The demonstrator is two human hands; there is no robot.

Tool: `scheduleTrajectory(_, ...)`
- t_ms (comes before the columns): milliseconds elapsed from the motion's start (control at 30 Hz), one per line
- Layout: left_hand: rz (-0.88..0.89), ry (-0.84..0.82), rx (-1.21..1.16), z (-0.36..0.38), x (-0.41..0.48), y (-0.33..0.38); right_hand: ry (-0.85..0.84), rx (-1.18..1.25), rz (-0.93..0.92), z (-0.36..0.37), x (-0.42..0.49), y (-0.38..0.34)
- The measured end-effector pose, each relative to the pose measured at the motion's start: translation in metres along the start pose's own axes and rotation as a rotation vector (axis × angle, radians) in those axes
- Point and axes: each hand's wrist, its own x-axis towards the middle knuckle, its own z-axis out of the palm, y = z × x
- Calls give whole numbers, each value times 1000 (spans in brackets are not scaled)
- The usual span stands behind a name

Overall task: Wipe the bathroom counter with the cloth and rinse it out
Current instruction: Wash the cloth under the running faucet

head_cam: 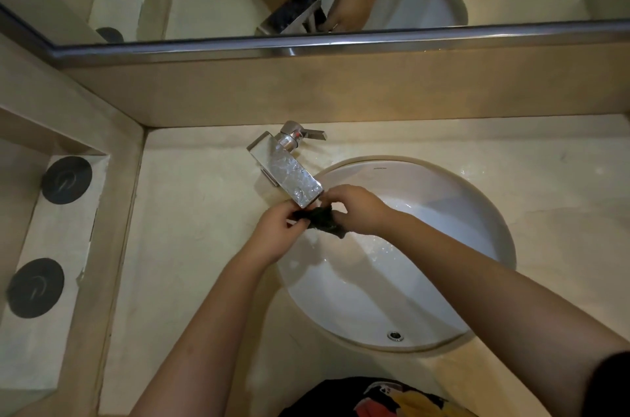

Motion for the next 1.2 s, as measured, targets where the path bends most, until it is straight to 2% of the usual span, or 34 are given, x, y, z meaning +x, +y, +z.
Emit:
scheduleTrajectory(100,-25,131,136,-6,2,-6,92,17,98,-2,0,4)
scheduleTrajectory(167,-61,189,215,-8,3,-11,154,28,99,-2,-2,4)
scheduleTrajectory(333,-158,212,289,-7,4,-15,349,183,104,2,-8,-2)
scheduleTrajectory(400,-228,187,108,-2,5,-14,420,356,151,6,-10,-7)
scheduleTrajectory(467,-327,140,-256,6,4,-6,450,477,182,13,-13,-16)
scheduleTrajectory(533,-381,114,-521,12,3,3,417,479,151,23,-18,-25)
scheduleTrajectory(600,-395,104,-605,16,0,8,346,445,106,32,-25,-29)
scheduleTrajectory(800,-304,95,-310,18,0,-6,144,514,66,37,-40,-10)
scheduleTrajectory(900,-248,88,-246,17,0,-6,190,550,87,38,-39,2)
scheduleTrajectory(1000,-228,98,-287,11,-2,-6,284,448,183,34,-30,7)
scheduleTrajectory(1133,-253,29,-489,1,-4,-8,123,303,147,36,-12,-5)
scheduleTrajectory(1200,-272,56,-581,-3,-4,-10,144,229,168,38,-4,-12)
